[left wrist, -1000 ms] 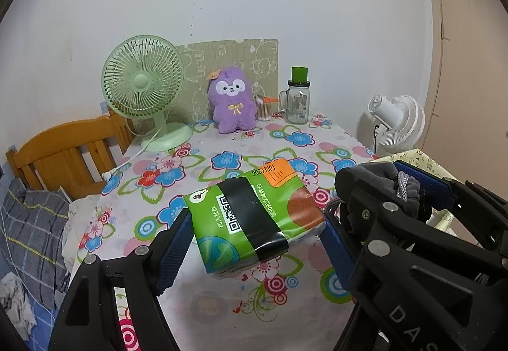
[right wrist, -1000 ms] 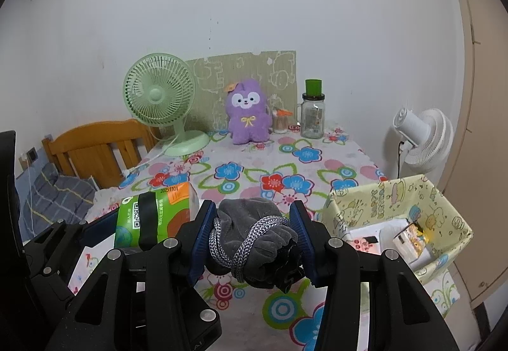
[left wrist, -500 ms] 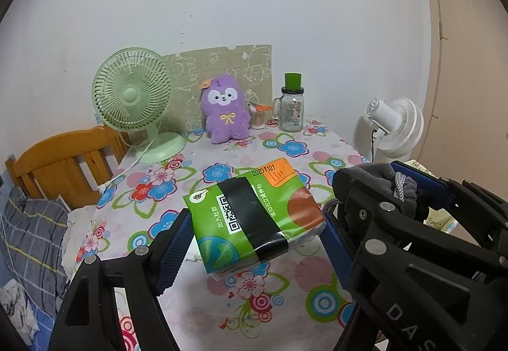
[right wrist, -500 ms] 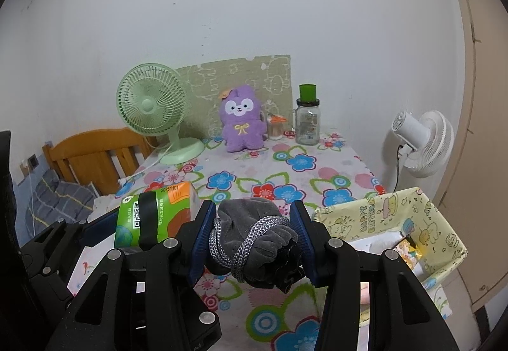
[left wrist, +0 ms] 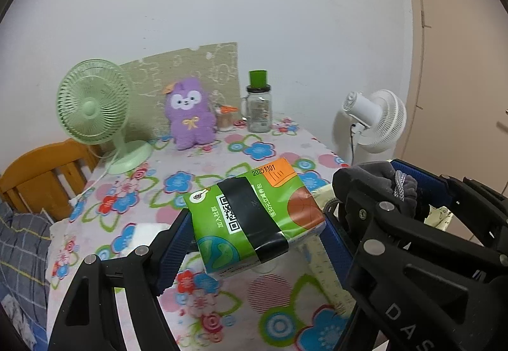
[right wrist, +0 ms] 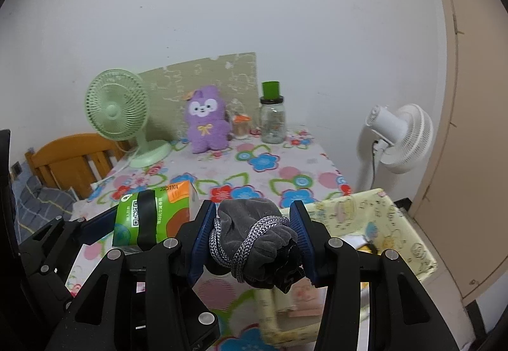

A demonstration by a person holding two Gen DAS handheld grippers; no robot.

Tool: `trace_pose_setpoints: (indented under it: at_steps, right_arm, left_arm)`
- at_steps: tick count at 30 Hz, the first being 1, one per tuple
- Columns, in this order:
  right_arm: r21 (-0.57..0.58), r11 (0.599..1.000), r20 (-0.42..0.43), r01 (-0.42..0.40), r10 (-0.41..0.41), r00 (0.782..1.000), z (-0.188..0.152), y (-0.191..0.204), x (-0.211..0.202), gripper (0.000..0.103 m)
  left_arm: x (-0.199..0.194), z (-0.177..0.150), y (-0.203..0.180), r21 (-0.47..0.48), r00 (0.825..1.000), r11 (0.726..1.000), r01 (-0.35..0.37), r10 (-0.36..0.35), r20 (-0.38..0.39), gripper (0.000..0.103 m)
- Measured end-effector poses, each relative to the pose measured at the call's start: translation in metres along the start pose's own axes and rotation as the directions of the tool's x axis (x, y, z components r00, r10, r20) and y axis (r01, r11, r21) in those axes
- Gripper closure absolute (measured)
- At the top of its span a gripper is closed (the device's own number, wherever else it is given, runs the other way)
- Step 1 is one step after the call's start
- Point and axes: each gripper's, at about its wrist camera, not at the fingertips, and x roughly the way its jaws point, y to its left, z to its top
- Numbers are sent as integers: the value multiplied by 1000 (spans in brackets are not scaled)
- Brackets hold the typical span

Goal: Organize soft objects
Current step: 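Carry the glove and green tissue pack over the gift box with both grippers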

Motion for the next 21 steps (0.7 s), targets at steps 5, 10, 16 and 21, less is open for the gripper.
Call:
trace_pose_setpoints:
  at_steps: [5, 10, 16, 21]
  right_arm:
    - [16, 999, -10, 32, -32, 999, 2, -22, 2, 51]
    - [26, 998, -11, 57, -57, 998, 4, -41, 3, 51]
    - [40, 996, -18, 76, -76, 997, 4, -61, 6, 51]
    - [50, 995, -33, 89, -87, 996, 1, -74, 12, 51]
  left_arm:
    - [10, 5, -20, 20, 999, 999, 37, -36, -12, 22]
    - [16, 11, -40, 36, 997, 997, 71, -70, -16, 22]
    - [24, 16, -61, 64, 995, 993, 96, -95, -23, 22]
    - [31, 16, -75, 80, 993, 990, 113, -110, -37, 22]
